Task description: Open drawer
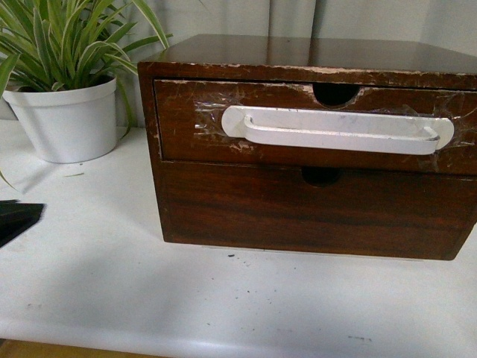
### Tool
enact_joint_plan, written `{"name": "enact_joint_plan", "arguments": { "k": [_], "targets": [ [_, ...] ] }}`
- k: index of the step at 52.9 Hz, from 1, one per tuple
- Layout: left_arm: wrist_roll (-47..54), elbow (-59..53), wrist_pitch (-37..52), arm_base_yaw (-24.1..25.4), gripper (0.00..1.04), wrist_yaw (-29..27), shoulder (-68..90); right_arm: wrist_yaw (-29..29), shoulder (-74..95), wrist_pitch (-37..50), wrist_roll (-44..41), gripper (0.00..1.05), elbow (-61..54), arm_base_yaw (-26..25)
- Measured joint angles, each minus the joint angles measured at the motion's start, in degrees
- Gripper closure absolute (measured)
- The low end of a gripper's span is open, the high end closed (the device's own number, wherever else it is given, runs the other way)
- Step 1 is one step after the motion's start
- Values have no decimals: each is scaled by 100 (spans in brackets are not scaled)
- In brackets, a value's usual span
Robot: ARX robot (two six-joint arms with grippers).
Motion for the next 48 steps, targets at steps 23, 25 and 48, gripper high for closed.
{"name": "enact_joint_plan", "arguments": {
  "k": [23, 25, 48],
  "targets": [
    [1541, 2205, -710, -1335, 6, 527, 2345, 605, 1521, -992, -1679, 9, 1493, 758],
    [1574, 2321, -745, -1405, 6, 551, 2487, 616, 1609, -1016, -1733, 9, 1547, 774],
    [1860, 3727, -1165, -1670, 6, 688, 4221, 400, 2490, -1329, -2168, 9, 2144, 981]
  ]
}}
